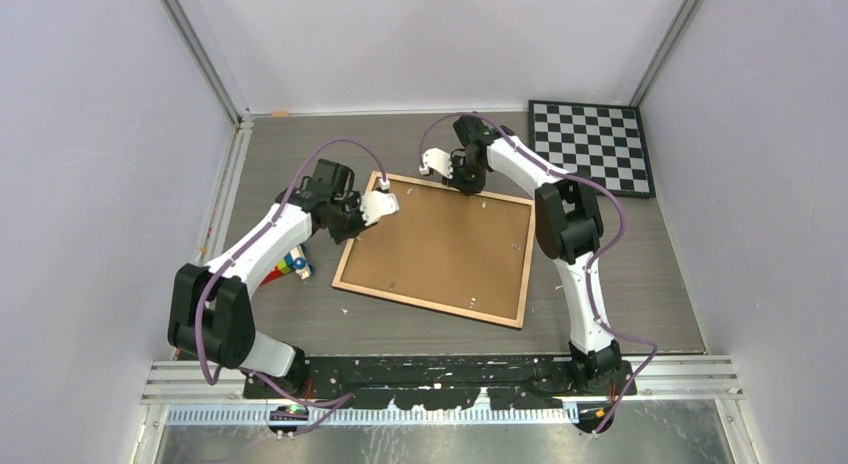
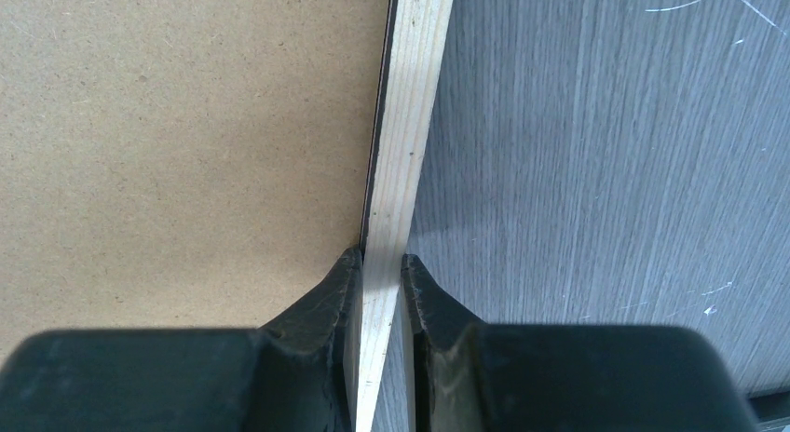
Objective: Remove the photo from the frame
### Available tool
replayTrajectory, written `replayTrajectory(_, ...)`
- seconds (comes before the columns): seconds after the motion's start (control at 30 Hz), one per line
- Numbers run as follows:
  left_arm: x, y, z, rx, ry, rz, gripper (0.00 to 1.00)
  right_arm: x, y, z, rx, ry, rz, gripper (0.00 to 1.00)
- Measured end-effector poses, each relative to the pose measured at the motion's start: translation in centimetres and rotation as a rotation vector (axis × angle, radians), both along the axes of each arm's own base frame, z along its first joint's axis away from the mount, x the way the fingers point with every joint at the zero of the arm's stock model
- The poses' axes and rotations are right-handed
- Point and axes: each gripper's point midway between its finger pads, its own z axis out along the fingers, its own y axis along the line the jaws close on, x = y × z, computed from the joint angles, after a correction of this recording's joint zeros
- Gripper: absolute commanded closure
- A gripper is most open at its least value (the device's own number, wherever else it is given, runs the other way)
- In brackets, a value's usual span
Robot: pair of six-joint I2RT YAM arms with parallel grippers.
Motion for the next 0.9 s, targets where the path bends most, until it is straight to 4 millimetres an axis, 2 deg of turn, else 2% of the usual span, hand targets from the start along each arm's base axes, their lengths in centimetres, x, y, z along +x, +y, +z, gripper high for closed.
replayTrajectory(0.43,1.2,-1.2,-0.1,0.024,-0.056,-0.012,1.00,0.0,0.0,0.0,0.000,0.001,0.000,0.97)
replayTrajectory(0.9,0.4,-2.2,-0.1,-0.025,-0.024,-0.057,1.00,0.0,0.0,0.0,0.000,0.000,0.000,0.97)
